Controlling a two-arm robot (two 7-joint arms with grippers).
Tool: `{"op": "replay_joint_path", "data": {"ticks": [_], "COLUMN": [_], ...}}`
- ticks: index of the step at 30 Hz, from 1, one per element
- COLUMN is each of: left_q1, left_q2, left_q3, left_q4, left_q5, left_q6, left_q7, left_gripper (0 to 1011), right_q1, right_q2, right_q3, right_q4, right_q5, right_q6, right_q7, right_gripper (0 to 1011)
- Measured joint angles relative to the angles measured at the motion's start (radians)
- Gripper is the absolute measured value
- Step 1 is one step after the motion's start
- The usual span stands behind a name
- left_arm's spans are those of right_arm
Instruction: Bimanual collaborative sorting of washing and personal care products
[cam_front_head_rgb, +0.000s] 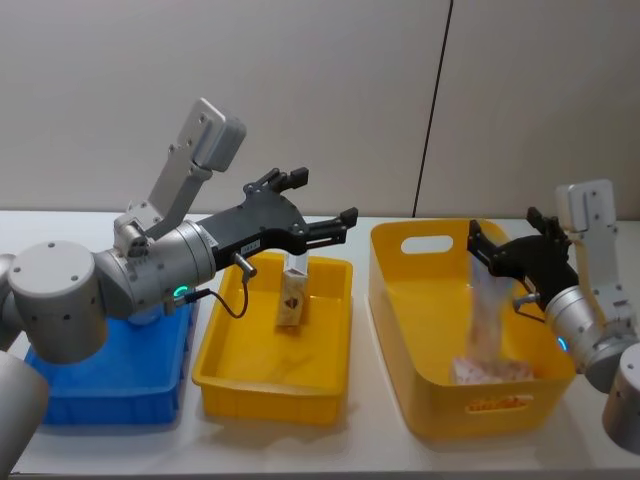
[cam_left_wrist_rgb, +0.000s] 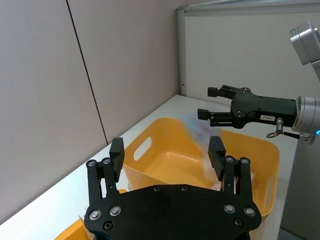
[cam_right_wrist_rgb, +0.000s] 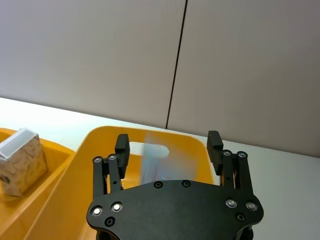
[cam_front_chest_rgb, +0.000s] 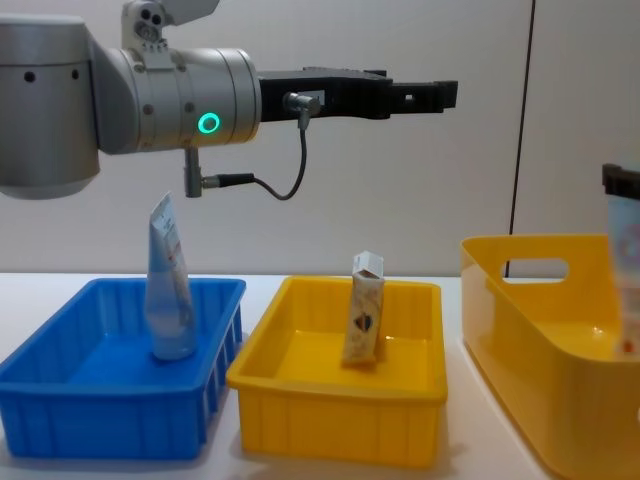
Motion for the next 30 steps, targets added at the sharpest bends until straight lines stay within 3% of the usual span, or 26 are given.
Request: {"op": "replay_joint_path", "data": {"ticks": [5,30], "left_q1": [0.0,0.0], "left_q2": [0.0,0.0], "left_q3": [0.0,0.0], "left_q4": [0.0,0.0], "left_q5": [0.0,0.0], "left_q6": [0.0,0.0], "left_q7": [0.0,0.0], "left_gripper": [1001,1001], "right_q1": [-0.001,-0.003], "right_q2": [0.002,0.004], "right_q3": [0.006,0.016], "right_q4": [0.002,0.005], "right_q5": [0.0,-0.002], "right_q6": [0.003,0.007], "right_q7": [-0.005,-0.012], "right_gripper": [1002,1002]}}
